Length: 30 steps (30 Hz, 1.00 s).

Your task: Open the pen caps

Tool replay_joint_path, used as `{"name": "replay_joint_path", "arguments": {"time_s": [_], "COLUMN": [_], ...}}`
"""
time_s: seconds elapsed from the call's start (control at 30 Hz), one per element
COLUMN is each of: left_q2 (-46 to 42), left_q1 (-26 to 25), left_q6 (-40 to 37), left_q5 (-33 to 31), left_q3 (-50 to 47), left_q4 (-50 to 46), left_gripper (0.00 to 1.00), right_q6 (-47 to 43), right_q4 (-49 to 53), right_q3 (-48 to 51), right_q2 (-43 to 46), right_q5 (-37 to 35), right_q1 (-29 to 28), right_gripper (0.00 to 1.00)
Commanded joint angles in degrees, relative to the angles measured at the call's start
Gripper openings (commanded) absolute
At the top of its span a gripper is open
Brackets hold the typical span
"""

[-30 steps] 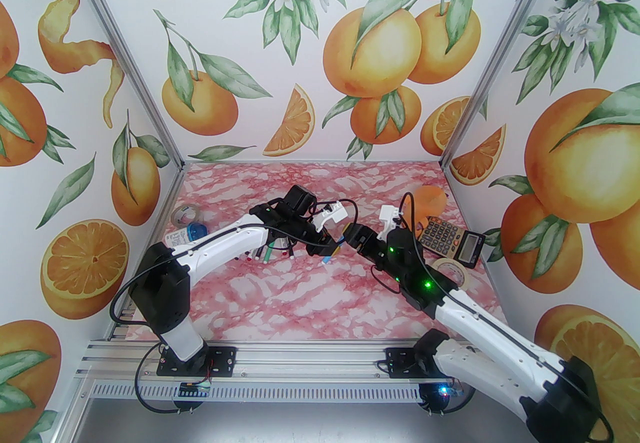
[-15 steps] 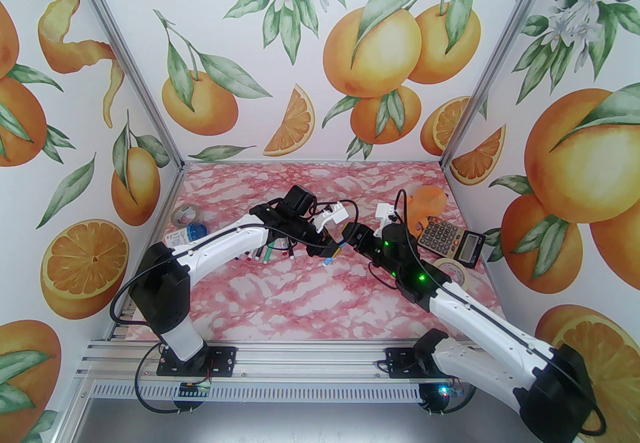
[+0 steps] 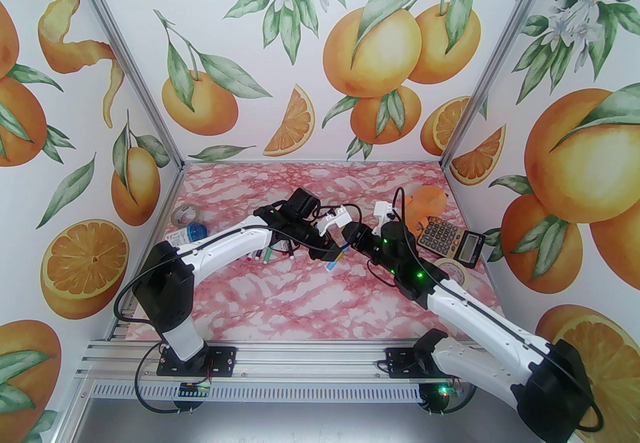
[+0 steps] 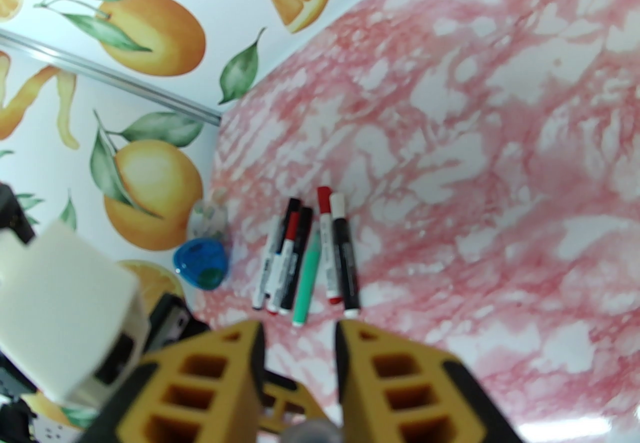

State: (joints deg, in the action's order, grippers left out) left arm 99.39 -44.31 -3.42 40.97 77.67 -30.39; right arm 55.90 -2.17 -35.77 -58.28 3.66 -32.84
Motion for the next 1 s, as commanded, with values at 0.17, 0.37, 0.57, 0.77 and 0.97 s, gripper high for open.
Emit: {"name": "replay_joint_path", "arguments": {"time_s": [0.17,0.37,0.57,0.77,0.97], "left_q2": [-0.82,-1.3,-1.66,-1.79,-2.44], "left_q1": [-0.03,0.46,0.87,0.98,0.97], "left_q6": [-1.02,0.44,3.36,3.99,2.82], "left_q5": [0.2,2.03,4.43,4.48,3.55], "left_q3": [0.91,0.43,-0.96,-1.18,-1.11], "left_q4": [-0.05,1.49,5.2,6.05,5.26], "left_gripper": [0.18,0.2,0.37,0.27,0.2], "right_q6": [-0.88,0.11,3.6,4.88,3.96], "right_q4": [-0.92,-1.07,-3.44,-4.82,-4.03], "right_q3": [-1.17,-0.8,-0.03,0.2,0.48], "right_q2": [-0.34,0.95,3.6,3.75,2.74], "right_q5": [0.82,-0.86,-2.52,-1.97,-2.52], "right_q1": [0.18,0.19,0.17,0.22,0.21], "right_gripper": [0.23,0.15,0.13,0.12,0.12]}}
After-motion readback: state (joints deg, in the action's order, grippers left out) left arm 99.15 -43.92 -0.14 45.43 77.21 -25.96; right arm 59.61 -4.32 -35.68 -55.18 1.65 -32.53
